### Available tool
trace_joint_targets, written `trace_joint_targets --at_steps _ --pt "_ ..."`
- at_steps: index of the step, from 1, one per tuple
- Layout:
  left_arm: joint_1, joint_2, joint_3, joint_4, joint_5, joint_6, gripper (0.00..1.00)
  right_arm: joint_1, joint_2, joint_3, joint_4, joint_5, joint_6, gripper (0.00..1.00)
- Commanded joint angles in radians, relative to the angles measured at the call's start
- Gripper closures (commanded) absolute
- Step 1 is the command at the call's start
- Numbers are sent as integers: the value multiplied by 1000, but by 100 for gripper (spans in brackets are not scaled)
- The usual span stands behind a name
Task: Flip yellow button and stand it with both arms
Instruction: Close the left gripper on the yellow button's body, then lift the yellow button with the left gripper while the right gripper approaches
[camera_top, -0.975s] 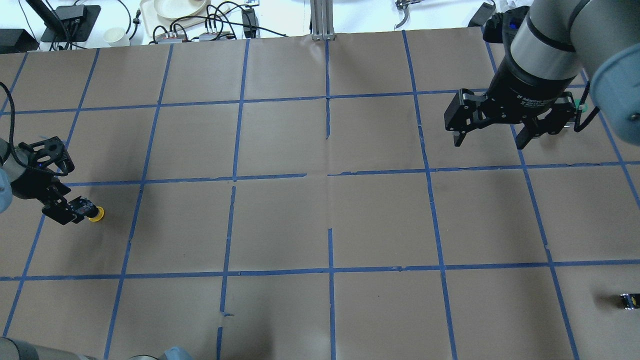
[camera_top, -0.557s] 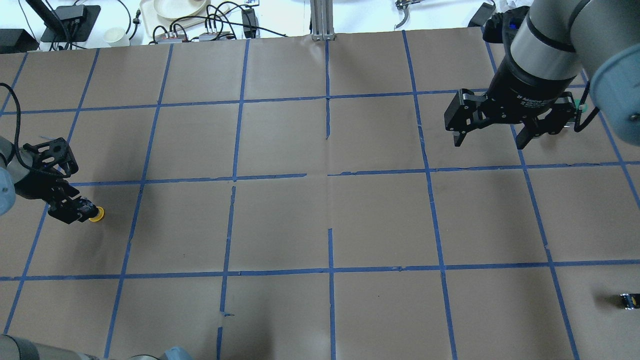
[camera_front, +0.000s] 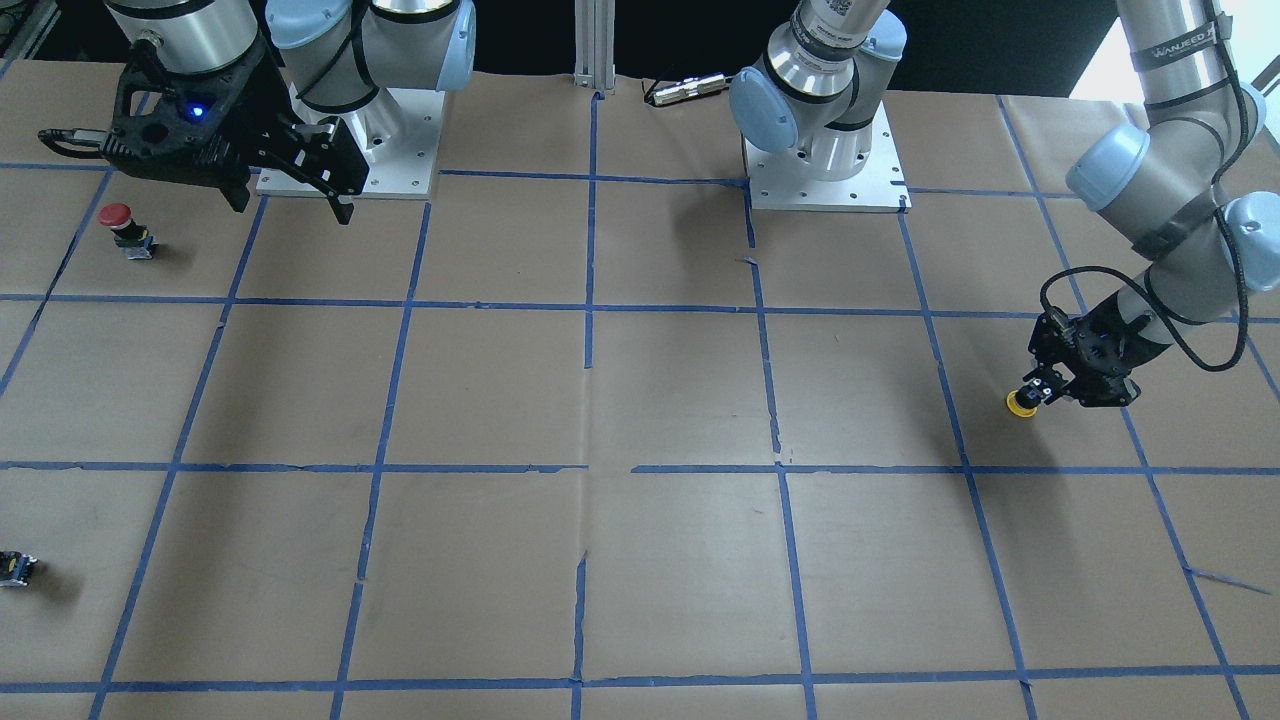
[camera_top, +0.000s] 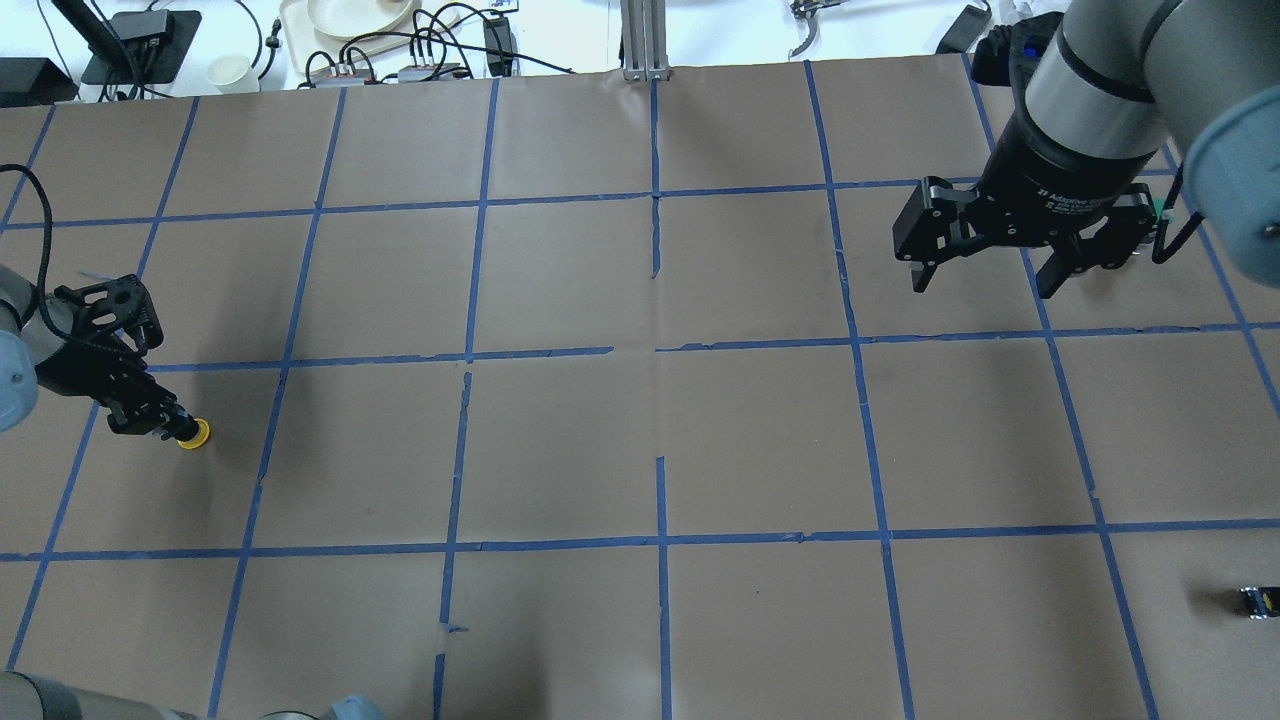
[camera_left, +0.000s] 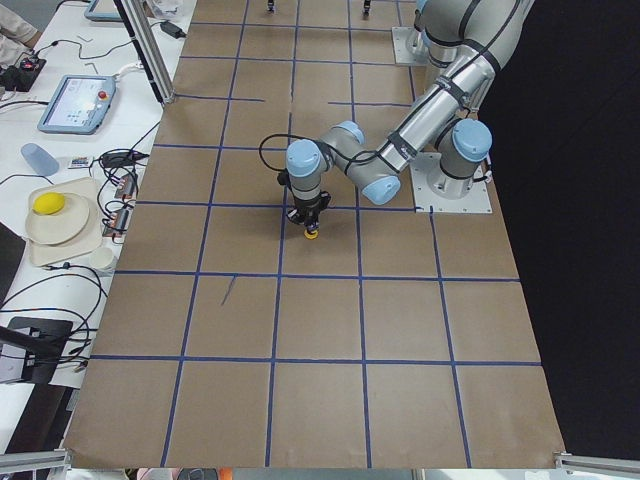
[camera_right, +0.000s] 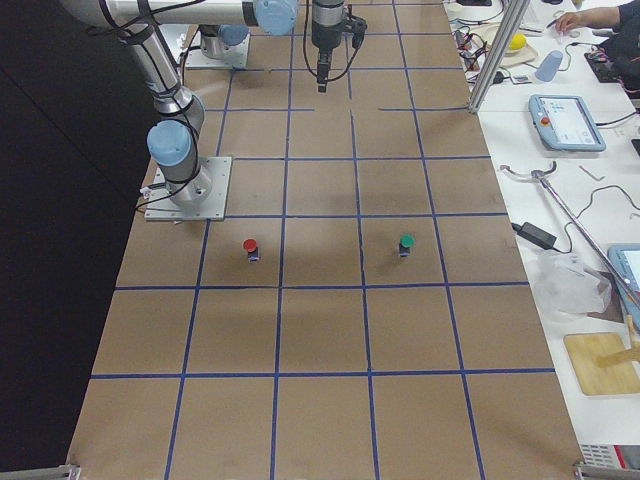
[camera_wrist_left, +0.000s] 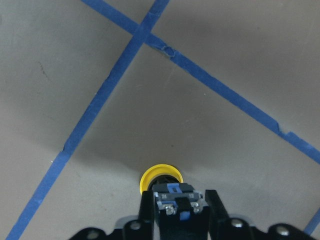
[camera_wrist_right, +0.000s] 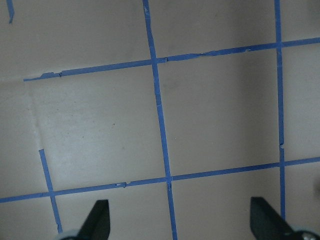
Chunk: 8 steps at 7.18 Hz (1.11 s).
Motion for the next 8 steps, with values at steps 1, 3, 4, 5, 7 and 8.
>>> trace_joint_targets --at_steps 1,3,4,5,7,8 --pt "-12 14 8 -15 -3 7 90 0 0 1 0 2 0 0" --pt "-93 99 28 -190 -123 -96 90 -3 26 0 -1 -4 -19 0" --pt "-142 151 42 -310 -198 -229 90 -5 31 -2 -4 -4 -13 0" --pt "-192 191 47 -374 -284 -445 90 -11 46 -2 -25 5 -7 0" --pt "-257 230 47 -507 -517 -761 90 -55 74 -14 -26 110 3 0" --pt "-268 227 45 -561 -624 -866 90 -95 72 -13 -18 255 35 0"
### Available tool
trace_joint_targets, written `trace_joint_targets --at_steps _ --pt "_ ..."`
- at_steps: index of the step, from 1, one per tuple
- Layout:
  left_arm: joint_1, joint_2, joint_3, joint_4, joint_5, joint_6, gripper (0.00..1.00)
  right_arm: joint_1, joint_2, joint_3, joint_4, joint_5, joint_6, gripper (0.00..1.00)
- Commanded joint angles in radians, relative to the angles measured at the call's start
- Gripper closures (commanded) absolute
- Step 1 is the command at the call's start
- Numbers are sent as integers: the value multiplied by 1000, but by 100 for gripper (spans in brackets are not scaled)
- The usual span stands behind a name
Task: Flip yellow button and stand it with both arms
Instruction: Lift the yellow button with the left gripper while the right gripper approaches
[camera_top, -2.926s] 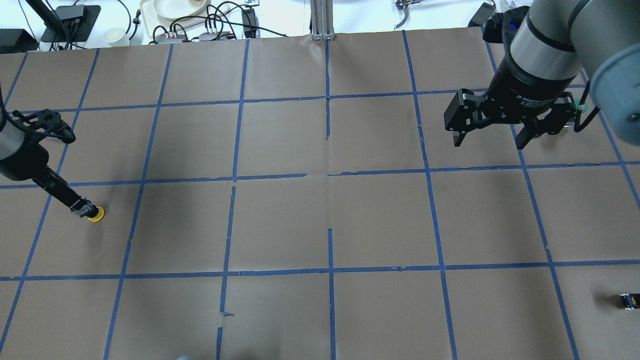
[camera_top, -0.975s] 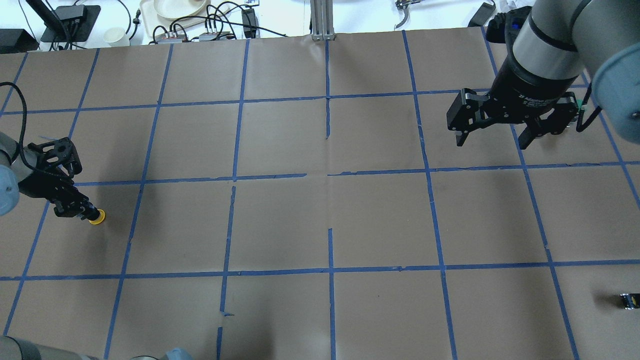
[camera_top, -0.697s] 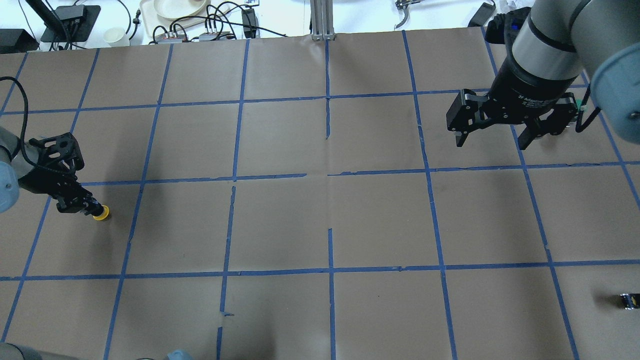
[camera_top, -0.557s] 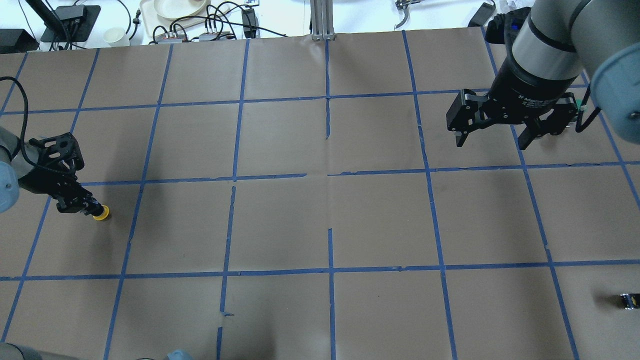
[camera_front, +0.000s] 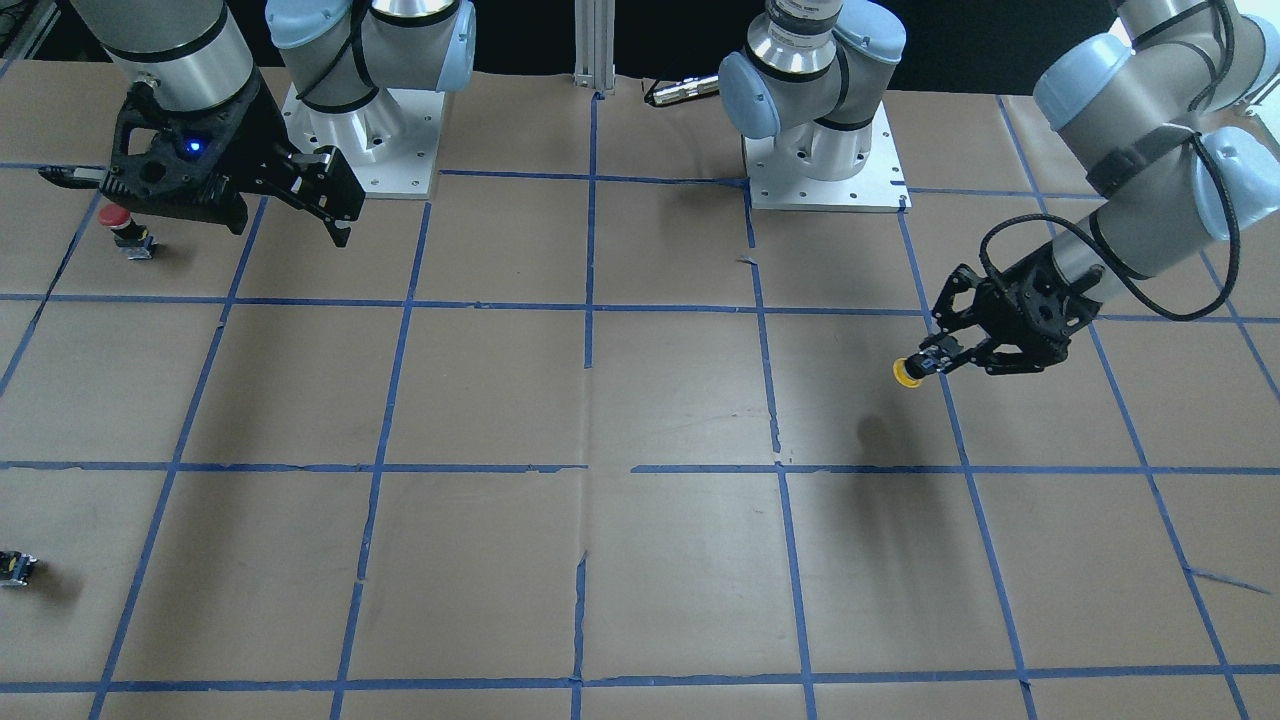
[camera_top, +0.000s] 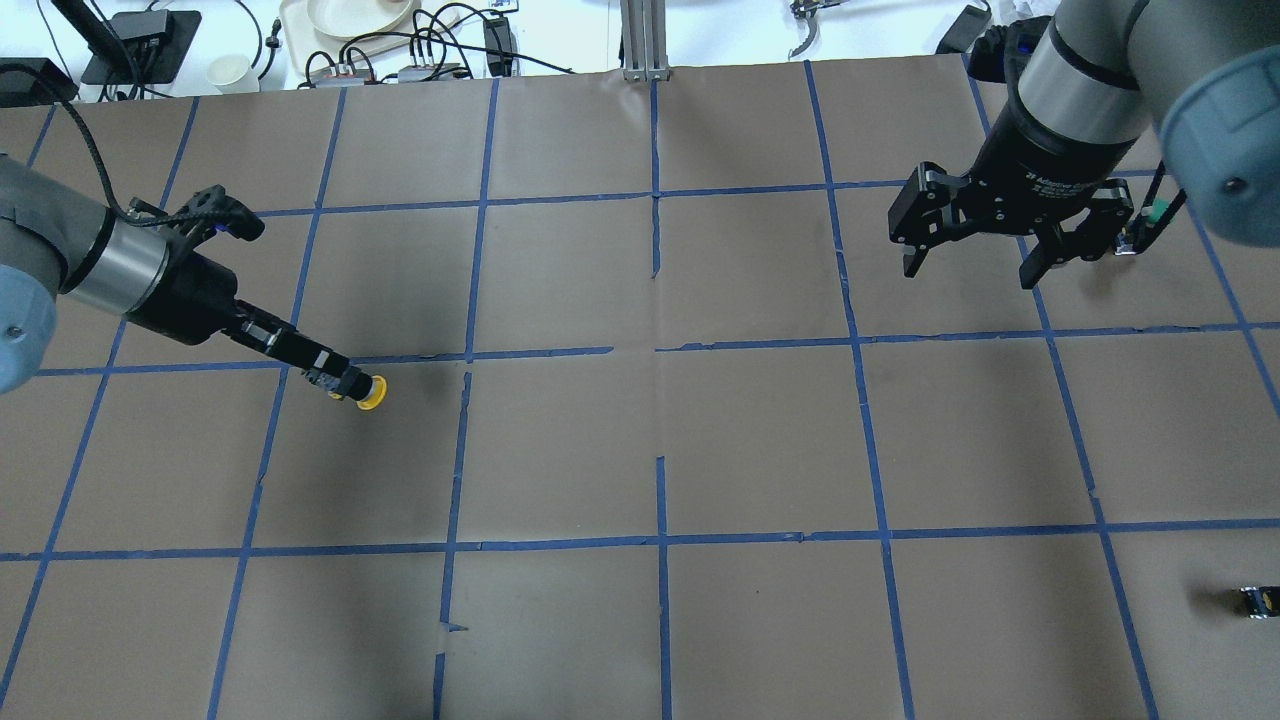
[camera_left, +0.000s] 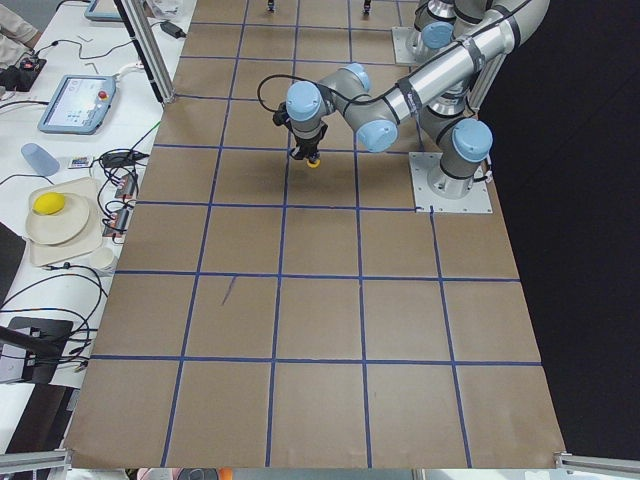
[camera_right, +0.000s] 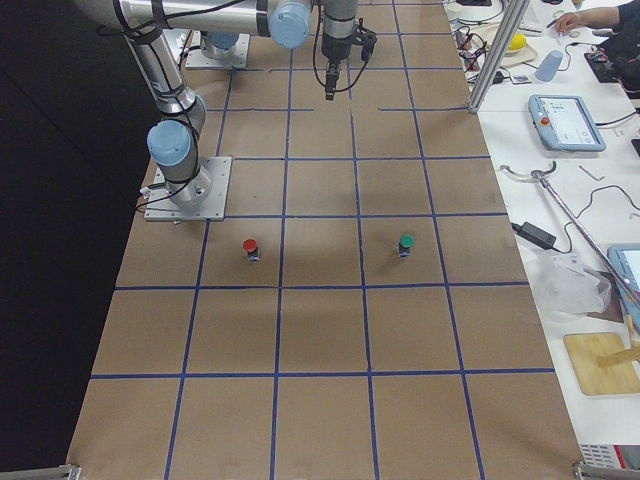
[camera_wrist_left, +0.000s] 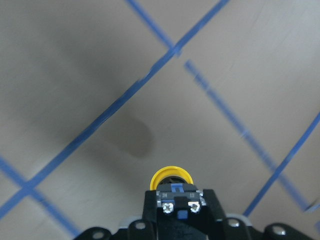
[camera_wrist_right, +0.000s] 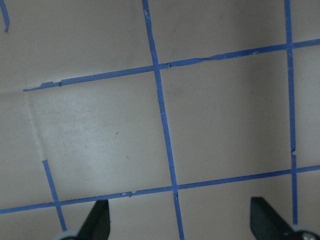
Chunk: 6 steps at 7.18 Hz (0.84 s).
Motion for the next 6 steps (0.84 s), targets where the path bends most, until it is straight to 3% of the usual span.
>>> trace_joint_targets --at_steps 1,2,3,4,5,6 --pt "-35 12 1 -139 -274 -228 90 -74 3 0 7 226 66 0" --pt "-70 23 1 -171 -421 -323 90 -80 8 1 5 307 76 0" --pt "-128 35 -1 -171 -544 -389 90 -80 8 9 1 428 201 0" --pt "-183 55 -5 -168 -615 -461 90 -80 13 10 -4 532 308 0" --pt "-213 63 -10 -168 -699 -515 90 -77 16 10 -2 596 387 0" --pt "-225 65 -10 -167 -804 -567 90 -68 17 15 1 605 513 0"
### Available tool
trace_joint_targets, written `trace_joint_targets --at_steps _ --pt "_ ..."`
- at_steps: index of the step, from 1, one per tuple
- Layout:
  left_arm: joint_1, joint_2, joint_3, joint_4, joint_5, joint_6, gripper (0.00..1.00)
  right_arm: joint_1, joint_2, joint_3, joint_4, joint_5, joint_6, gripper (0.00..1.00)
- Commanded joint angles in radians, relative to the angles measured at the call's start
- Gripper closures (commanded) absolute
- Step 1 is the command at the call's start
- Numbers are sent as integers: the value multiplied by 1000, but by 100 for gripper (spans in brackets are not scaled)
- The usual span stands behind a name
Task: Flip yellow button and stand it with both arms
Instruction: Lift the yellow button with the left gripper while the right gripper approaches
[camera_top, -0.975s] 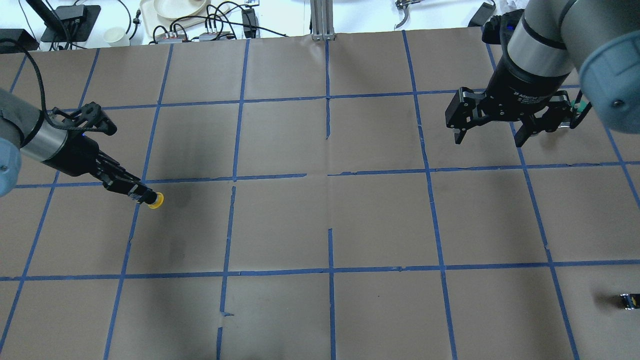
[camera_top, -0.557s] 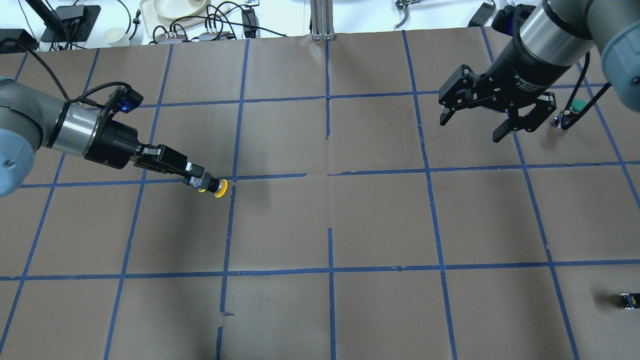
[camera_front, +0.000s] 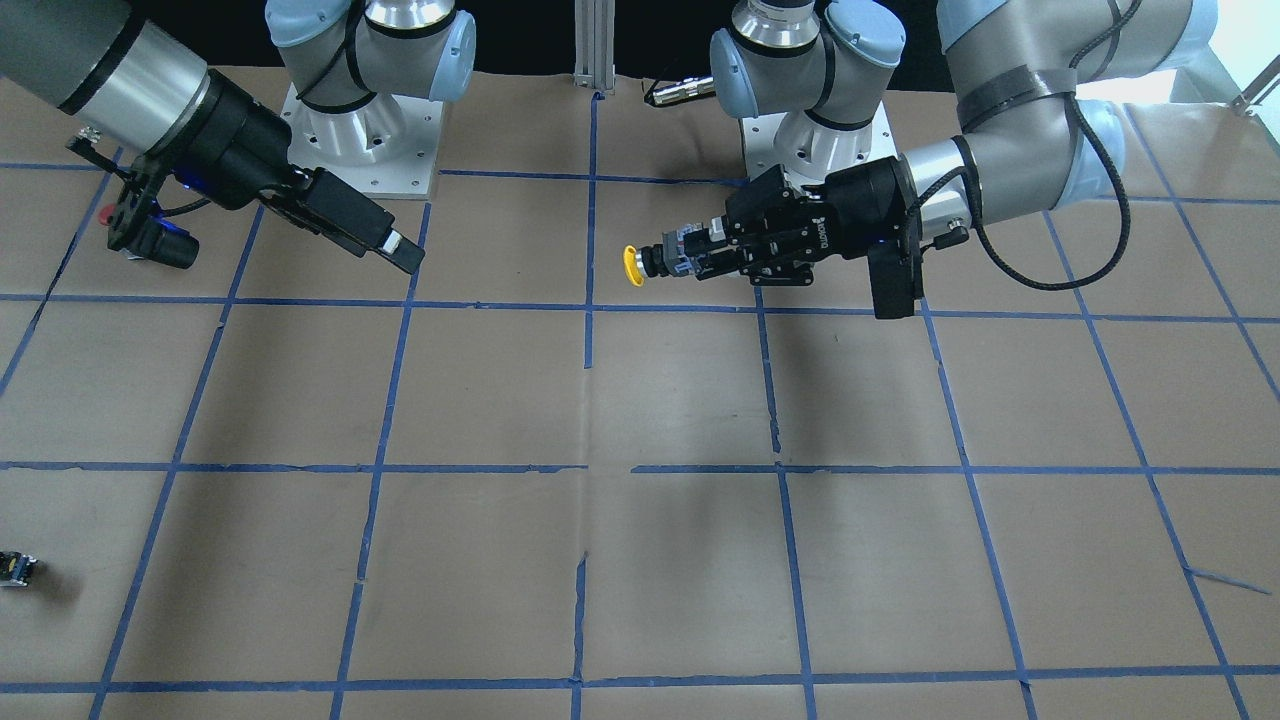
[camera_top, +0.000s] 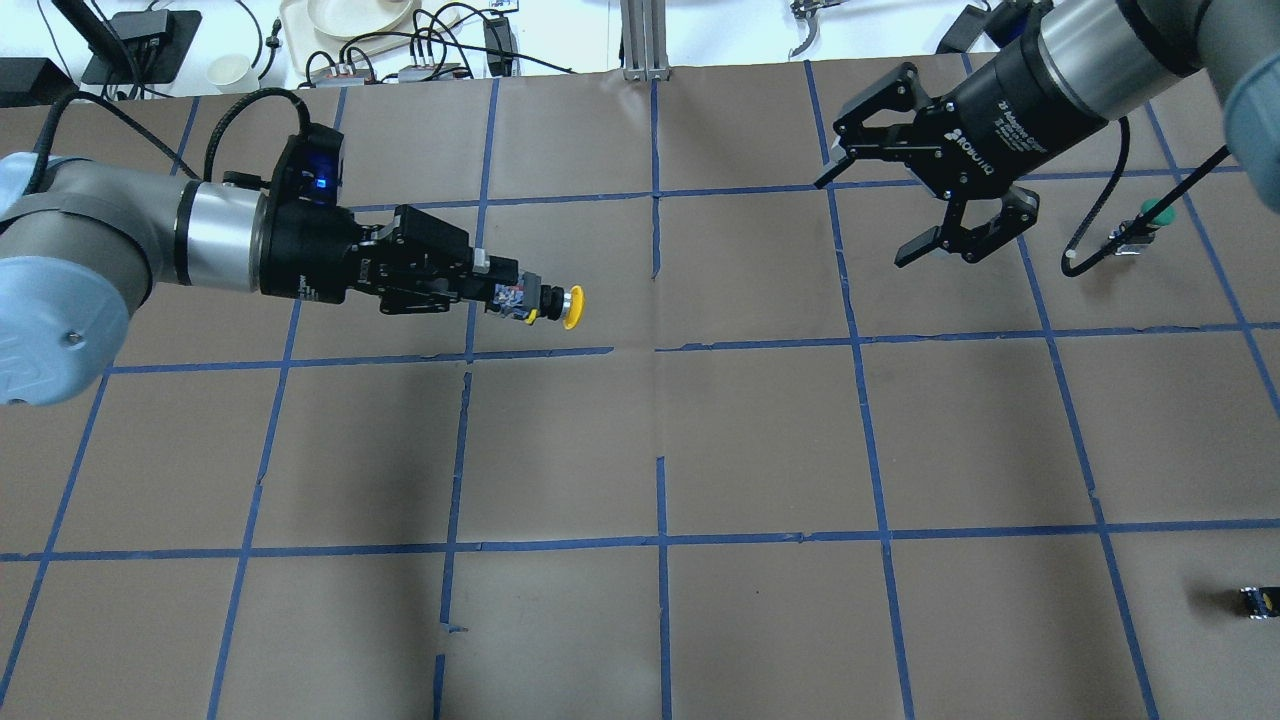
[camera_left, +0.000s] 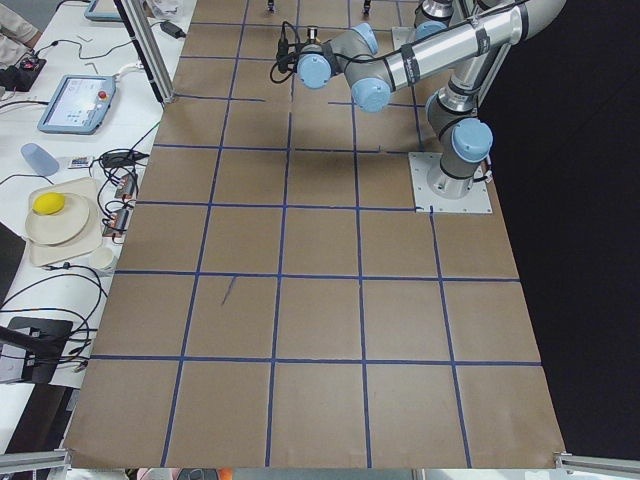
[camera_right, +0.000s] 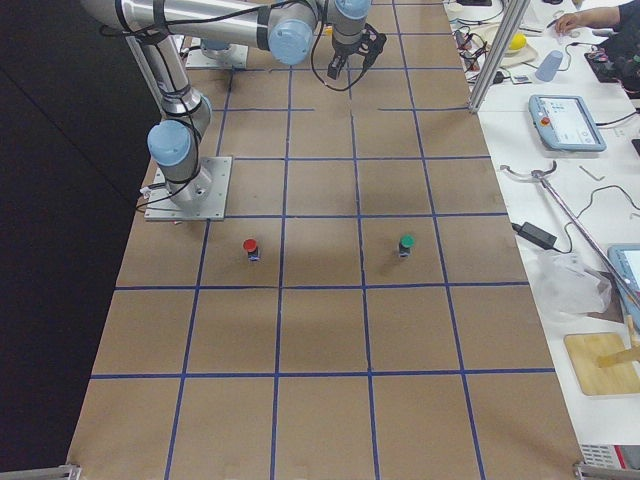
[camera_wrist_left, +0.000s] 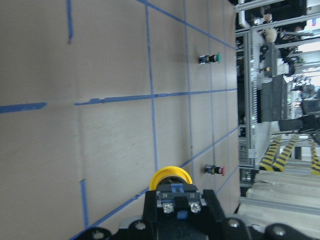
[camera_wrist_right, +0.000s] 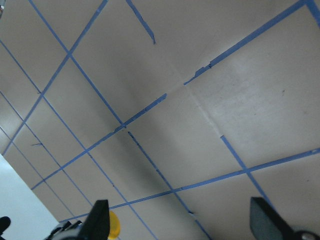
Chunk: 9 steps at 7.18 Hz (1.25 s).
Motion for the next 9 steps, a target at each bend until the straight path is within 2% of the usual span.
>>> trace_joint_targets --at_steps 1,2,3,5,7,9 --pt "-37 5 -2 1 -193 -80 90 14 6 7 2 101 180 0" --pt "-68 -3 -3 -2 -274 -97 90 14 3 7 2 185 288 0" --pt "-86 0 -2 2 -295 -135 90 15 3 8 5 272 362 1" --pt "-91 2 -3 2 -306 -152 90 15 4 28 5 380 443 1" --pt "-93 0 -3 4 -306 -153 90 17 7 80 7 454 445 2" --pt "-93 -3 -3 4 -304 -153 90 33 3 104 11 460 473 3"
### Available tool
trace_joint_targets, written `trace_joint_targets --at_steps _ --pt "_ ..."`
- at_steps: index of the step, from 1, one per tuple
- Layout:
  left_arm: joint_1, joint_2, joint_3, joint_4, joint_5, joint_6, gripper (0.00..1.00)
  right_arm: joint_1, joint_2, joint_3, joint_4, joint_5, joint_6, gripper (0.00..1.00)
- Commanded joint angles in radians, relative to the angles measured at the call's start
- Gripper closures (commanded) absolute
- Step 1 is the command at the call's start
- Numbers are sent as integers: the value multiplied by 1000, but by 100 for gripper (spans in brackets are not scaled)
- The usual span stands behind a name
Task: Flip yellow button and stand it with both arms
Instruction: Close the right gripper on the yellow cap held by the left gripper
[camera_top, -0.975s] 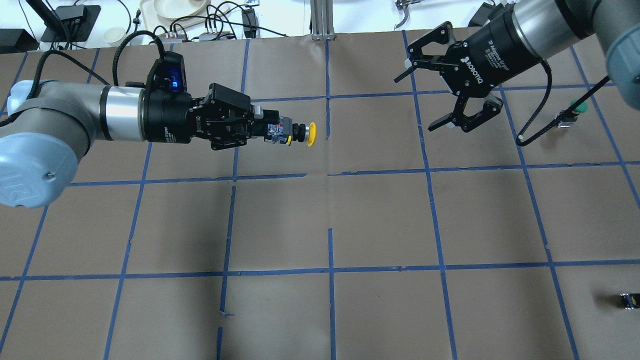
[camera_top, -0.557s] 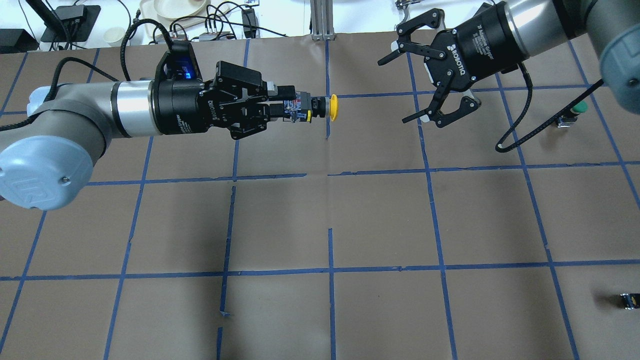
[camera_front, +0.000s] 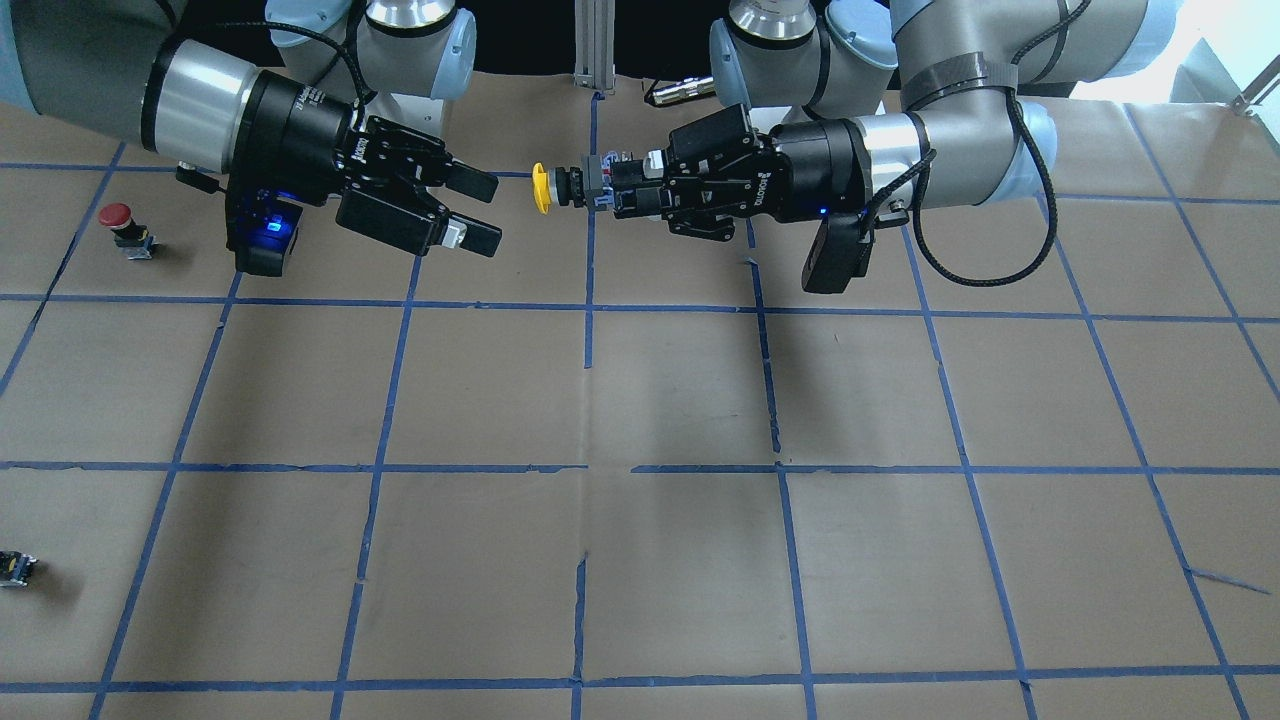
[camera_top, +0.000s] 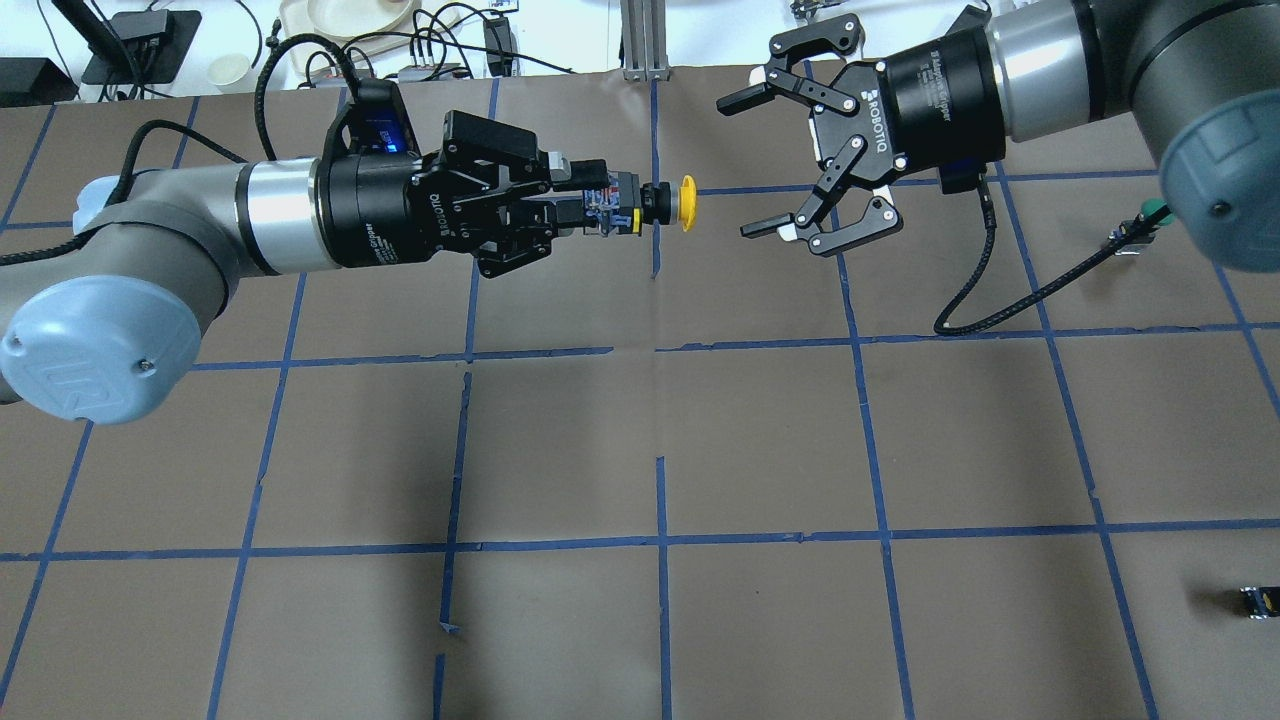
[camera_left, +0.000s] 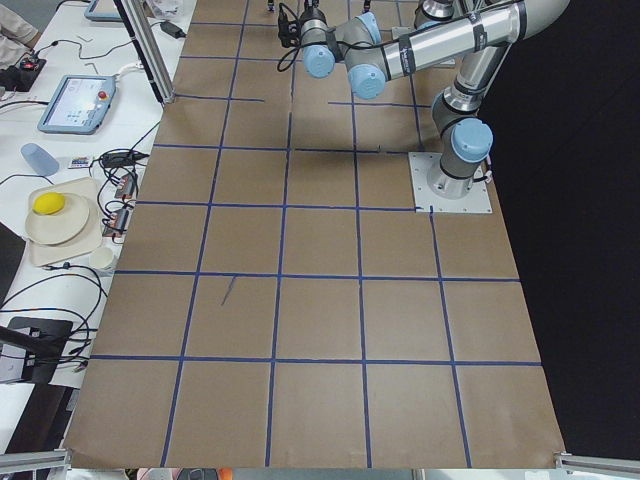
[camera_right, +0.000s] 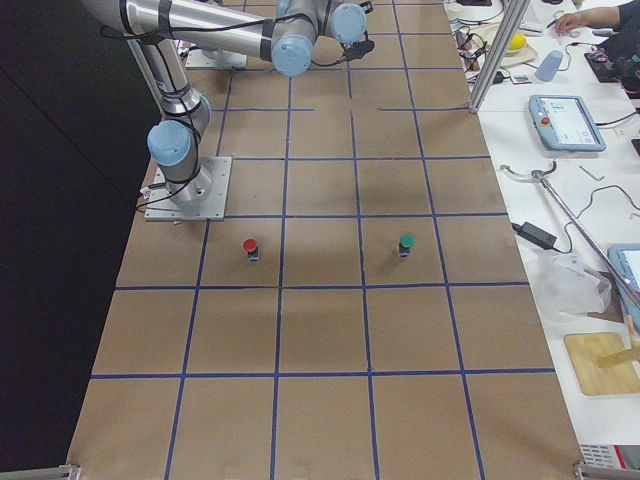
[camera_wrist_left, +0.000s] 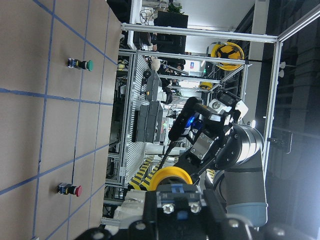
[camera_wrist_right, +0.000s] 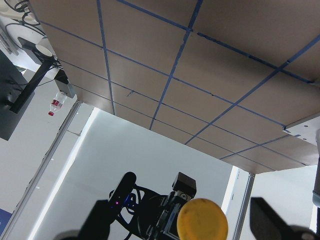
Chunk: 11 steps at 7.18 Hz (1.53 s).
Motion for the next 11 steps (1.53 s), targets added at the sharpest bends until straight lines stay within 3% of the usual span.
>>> trace_joint_targets --at_steps 1,8,11 --pt "0 -2 0 0 0 -3 90 55 5 13 -2 14 52 4" --pt "1 -2 -2 9 -25 -23 90 60 -5 -4 -6 9 69 8" --pt "1 1 0 9 -20 -23 90 58 -5 4 -5 8 70 29"
